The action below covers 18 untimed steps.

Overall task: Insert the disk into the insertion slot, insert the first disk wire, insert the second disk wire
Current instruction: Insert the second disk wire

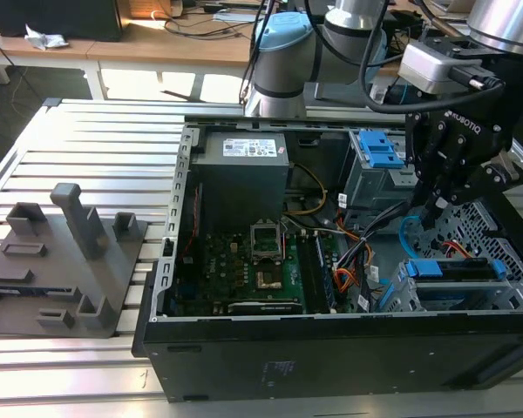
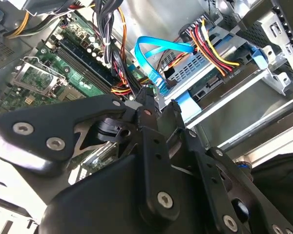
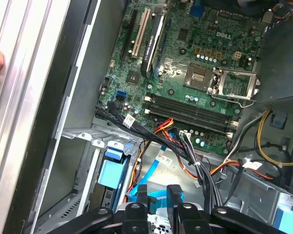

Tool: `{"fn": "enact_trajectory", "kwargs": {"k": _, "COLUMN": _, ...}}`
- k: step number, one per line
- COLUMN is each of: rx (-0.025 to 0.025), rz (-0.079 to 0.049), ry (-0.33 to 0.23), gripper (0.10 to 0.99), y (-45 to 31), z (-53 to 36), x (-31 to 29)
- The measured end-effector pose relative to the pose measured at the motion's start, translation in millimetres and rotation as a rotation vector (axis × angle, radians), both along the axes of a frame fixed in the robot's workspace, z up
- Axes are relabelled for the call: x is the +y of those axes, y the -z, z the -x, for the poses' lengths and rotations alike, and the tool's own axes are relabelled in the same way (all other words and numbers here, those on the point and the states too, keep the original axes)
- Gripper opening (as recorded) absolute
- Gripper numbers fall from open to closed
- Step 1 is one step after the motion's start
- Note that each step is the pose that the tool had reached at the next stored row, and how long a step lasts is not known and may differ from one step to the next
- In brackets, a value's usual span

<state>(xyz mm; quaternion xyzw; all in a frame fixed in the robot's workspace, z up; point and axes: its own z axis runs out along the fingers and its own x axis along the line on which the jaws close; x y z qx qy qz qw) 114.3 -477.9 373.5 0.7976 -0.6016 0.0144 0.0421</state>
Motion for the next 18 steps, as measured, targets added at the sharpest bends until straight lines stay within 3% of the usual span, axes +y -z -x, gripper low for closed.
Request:
{"fn": "enact_trajectory", "kwargs": {"k": 4, "rx": 0.0024, "rz": 0.000, "ry": -0.006, "gripper": 0.302, "y": 3.8, "z": -10.0, "x": 3.5}}
{"fn": "enact_trajectory", "kwargs": {"k": 9, "rx": 0.0049, "rz": 0.004, "ry": -0.007, "gripper": 0.302, "y": 21.2, "z": -11.4, "x": 3.8}}
{"fn": "enact_trajectory", "kwargs": {"k": 13, "rx": 0.0049, "rz": 0.007, "ry": -0.007, "gripper": 0.302, "y": 21.7, "z": -11.5, "x": 3.7}}
{"fn": "enact_trajectory", "kwargs": {"k": 14, "rx": 0.0050, "rz": 0.007, "ry": -0.007, "gripper": 0.290, "y": 21.7, "z": -11.5, "x": 3.7}}
{"fn": "enact_trajectory", "kwargs": {"k": 15, "rx": 0.0049, "rz": 0.008, "ry": -0.007, "gripper": 0.224, "y": 21.7, "z": -11.5, "x": 3.7}}
{"fn": "enact_trajectory", "kwargs": {"k": 18, "rx": 0.0049, "rz": 0.009, "ry": -0.007, "gripper": 0.208, "y": 21.7, "z": -11.5, "x": 3.7}}
